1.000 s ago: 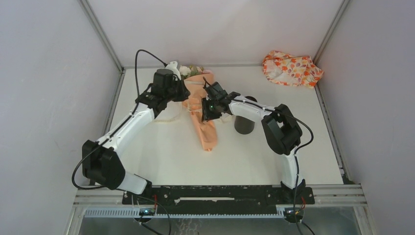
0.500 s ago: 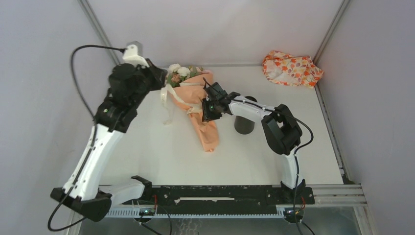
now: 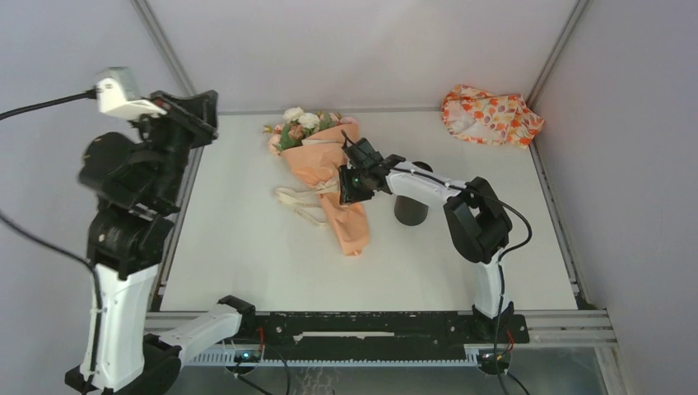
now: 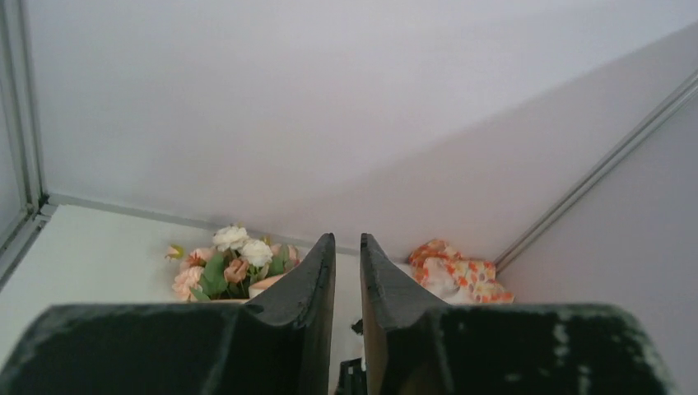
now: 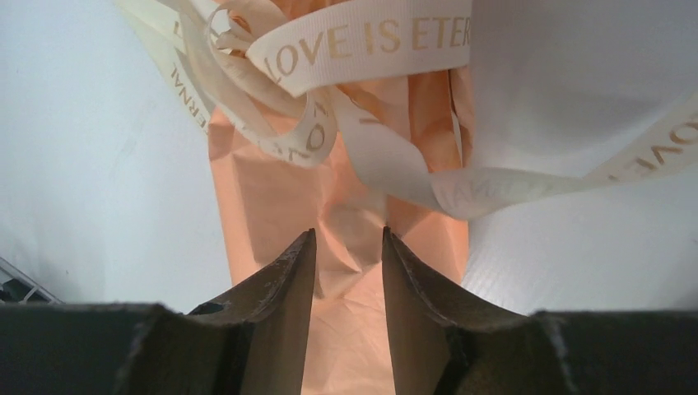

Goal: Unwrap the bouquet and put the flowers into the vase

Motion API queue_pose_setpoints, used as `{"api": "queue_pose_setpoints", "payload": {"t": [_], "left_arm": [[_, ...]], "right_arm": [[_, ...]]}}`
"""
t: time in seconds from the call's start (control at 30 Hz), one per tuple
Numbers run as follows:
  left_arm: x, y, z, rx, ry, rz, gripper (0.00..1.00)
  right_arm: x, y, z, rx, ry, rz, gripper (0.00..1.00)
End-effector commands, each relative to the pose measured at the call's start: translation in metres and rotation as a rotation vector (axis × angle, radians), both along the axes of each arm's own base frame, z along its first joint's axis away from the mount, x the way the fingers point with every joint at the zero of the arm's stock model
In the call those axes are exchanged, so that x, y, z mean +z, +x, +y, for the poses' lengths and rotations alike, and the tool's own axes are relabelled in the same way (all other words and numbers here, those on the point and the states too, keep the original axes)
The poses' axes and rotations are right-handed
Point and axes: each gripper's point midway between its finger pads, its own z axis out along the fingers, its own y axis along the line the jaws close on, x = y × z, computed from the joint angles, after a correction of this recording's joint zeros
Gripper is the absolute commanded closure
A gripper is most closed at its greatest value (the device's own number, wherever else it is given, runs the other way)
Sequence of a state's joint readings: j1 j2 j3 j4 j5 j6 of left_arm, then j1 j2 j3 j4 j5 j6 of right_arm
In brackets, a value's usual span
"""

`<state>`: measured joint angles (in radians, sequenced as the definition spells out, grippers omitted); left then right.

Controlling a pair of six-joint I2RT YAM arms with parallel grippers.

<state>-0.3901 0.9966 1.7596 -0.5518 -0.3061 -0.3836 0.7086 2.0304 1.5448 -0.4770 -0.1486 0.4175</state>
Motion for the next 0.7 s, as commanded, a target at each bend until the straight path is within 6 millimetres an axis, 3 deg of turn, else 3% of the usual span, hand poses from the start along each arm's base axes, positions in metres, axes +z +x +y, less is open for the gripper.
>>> {"api": "queue_pose_setpoints", "payload": {"t": [0.0, 0.03, 0.1, 0.33, 0.5, 0.57, 0.67], "left_arm": [[-0.106, 0.058, -0.038, -0.079, 0.091, 0.262, 0.77], [-0.137, 0.067, -0.047, -0.100, 0.093, 0.315, 0.76], [-0.181, 0.080, -0.061, -0.144, 0.082, 0.378, 0.73], [-0.319, 0.108, -0.093, -0.210, 0.047, 0.620, 0.74], [-0.384, 0.113, -0.117, -0.311, 0.046, 0.734, 0.71], [-0.397, 0.115, -0.127, -0.358, 0.040, 0.746, 0.61], [-0.412, 0.120, -0.137, -0.395, 0.059, 0.752, 0.38]], "right_arm": [[0.064, 0.005, -0.002, -0.014, 0.058, -0.137, 0.55], [0.070, 0.008, -0.004, -0.021, 0.066, -0.153, 0.54], [0.078, 0.019, -0.008, -0.042, 0.074, -0.170, 0.54], [0.074, 0.051, -0.005, -0.066, 0.066, -0.146, 0.54], [0.053, 0.067, -0.005, -0.087, 0.040, -0.112, 0.54], [0.044, 0.068, -0.006, -0.092, 0.043, -0.086, 0.54], [0.037, 0.067, -0.008, -0.095, 0.044, -0.063, 0.55]]}}
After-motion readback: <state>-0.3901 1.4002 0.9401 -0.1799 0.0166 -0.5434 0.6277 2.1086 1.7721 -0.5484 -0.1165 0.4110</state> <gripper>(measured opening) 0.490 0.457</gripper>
